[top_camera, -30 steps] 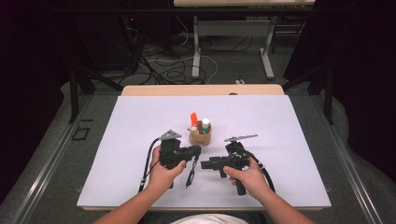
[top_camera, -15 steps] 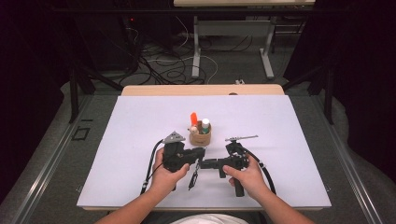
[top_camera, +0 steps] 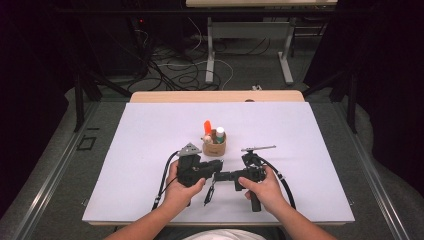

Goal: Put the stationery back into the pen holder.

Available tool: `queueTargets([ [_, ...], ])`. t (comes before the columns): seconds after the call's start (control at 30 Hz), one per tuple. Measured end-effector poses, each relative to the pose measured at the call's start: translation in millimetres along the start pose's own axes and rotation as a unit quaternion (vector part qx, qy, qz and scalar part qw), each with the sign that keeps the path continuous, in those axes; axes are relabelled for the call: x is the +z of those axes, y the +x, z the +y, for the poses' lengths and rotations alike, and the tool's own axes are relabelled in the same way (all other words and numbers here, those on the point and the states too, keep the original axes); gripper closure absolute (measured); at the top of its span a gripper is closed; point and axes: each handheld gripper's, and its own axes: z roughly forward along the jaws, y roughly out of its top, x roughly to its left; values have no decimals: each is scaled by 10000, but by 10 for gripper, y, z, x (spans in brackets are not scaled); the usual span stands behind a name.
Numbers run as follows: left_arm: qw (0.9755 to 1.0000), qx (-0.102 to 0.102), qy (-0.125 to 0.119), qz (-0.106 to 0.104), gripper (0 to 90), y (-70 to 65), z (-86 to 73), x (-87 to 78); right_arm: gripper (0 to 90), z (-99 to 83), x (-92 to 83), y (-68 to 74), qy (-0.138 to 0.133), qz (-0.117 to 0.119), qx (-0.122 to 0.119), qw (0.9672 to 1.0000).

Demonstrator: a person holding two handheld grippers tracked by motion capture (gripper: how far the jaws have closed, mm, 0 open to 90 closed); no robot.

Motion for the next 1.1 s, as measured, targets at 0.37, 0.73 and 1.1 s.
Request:
queueTargets([
  [0.37, 10000, 30, 18, -28, 805, 3, -6, 17, 789, 3, -2, -8, 56, 14, 232, 9997],
  [0.73, 10000, 51, -33, -22, 735, 13, -5, 27, 793, 3, 0, -40, 124, 51, 391, 9991],
  [1.1, 9998, -6, -158, 115, 576, 90, 5, 0, 793, 31, -37, -92, 7, -69, 394, 9992],
])
